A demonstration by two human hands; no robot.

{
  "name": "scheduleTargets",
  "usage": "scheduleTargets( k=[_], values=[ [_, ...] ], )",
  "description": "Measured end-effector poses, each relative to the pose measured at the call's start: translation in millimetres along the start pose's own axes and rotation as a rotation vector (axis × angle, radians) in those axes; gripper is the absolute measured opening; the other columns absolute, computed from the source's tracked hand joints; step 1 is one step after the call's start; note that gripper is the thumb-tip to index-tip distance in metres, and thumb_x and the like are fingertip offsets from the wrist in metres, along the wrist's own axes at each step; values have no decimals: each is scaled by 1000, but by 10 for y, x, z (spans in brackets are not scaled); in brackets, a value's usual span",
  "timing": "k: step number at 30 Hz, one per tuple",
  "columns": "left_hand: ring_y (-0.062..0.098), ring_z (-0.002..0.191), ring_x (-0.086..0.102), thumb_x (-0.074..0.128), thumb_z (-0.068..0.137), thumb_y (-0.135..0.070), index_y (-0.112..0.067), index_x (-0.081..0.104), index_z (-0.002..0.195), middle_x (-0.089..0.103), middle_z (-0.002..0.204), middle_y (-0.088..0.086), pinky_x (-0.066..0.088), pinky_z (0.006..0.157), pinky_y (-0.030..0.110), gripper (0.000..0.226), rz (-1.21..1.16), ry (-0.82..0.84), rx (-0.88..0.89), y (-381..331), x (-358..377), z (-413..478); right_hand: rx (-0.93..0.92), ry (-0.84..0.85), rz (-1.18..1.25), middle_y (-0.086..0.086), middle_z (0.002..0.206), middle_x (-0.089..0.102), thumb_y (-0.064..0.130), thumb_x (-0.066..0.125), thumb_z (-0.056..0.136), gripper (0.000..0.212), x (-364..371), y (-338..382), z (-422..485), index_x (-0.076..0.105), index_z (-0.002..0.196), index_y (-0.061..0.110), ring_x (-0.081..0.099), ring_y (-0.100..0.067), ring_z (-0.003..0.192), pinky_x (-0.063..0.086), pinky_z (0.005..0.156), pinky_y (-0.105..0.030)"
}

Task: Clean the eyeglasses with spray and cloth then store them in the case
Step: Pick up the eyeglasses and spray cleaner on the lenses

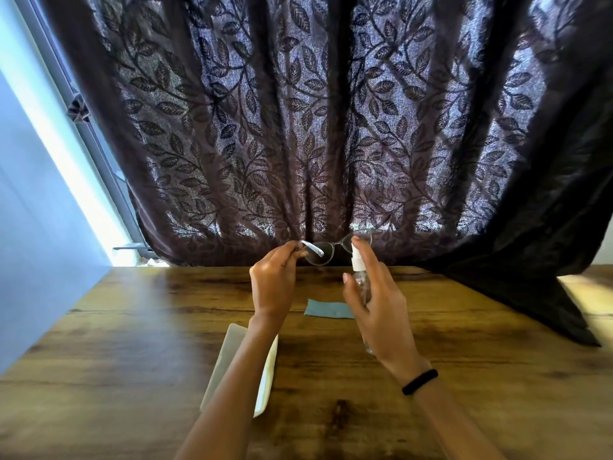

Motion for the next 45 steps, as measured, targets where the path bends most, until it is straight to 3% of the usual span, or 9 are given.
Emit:
scheduleTargets(
  k=[7, 13, 18, 23, 25, 32, 35, 40, 45],
  values=[
    [-2, 71, 56, 69, 73, 6, 3, 70, 85, 72, 75, 12, 41, 65, -3, 12, -3, -15, 8, 6, -31, 21, -46, -39, -10, 2, 100, 54, 40, 38, 92, 48, -53, 72, 10, 24, 137, 39, 53, -12, 66, 49, 48, -23],
    [-3, 75, 55, 68, 73, 4, 3, 70, 86, 72, 76, 12, 41, 66, -4, 13, 0, -15, 22, -2, -56, 42, -28, -116, 50, 6, 90, 51, 31, 43, 93, 52, -179, 23, -65, 28, 141, 22, 45, -4, 54, 38, 51, -8],
    [7, 71, 63, 70, 74, 5, 4, 70, 89, 73, 80, 14, 42, 71, -2, 15, 18, -9, 15, 42, -65, 73, -35, -171, 46, 2, 85, 53, 28, 45, 92, 49, -347, -45, -136, 32, 138, 16, 44, -9, 53, 42, 50, -15],
    [1, 71, 61, 70, 72, 6, 6, 70, 88, 72, 77, 14, 41, 70, -4, 15, 1, -6, 39, -12, -50, 66, -23, -172, -9, 8, 80, 48, 30, 44, 92, 45, -402, -103, -138, 36, 134, 14, 42, -6, 55, 38, 51, -11],
    [9, 68, 64, 69, 73, 6, 6, 70, 88, 72, 77, 14, 41, 69, -5, 15, 2, 5, 27, -11, -41, 63, -15, -178, 41, 10, 78, 47, 28, 45, 92, 47, -407, -121, -142, 34, 136, 15, 42, -11, 51, 38, 48, -13],
    [-1, 68, 57, 67, 73, 1, 6, 70, 88, 72, 74, 15, 41, 67, -5, 16, -17, -9, 31, -42, -72, 65, 70, -213, 262, -11, 83, 55, 43, 47, 89, 69, -391, -352, -261, 5, 143, 38, 50, -17, 56, 50, 55, -30],
    [-3, 77, 56, 68, 72, 4, 7, 69, 88, 72, 77, 17, 39, 69, -6, 16, -22, -20, 25, -25, -83, 50, 218, -164, 279, -27, 112, 47, 59, 49, 83, 68, -318, -697, -329, 15, 140, 39, 48, -20, 84, 46, 75, -46],
    [9, 71, 61, 68, 73, 5, 7, 69, 91, 72, 80, 18, 42, 71, -2, 19, -5, -5, 19, 1, -74, 19, 343, -138, 219, -20, 98, 43, 69, 48, 78, 37, -322, -1082, -509, 33, 103, 46, 45, -25, 73, 43, 66, -44],
    [7, 70, 61, 68, 73, 5, 6, 69, 92, 73, 81, 16, 43, 68, -4, 18, -12, 8, 21, -17, -54, -11, 438, -118, 98, -19, 97, 42, 65, 46, 78, 31, -356, -1222, -647, 33, 91, 40, 50, -41, 80, 50, 66, -56]
  ],
)
Point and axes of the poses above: each hand's wrist, its own z-axis towards the middle knuckle, its own x-axis out of the palm, y = z × x, the point moved 8 cm from there along z, towards the middle knuckle
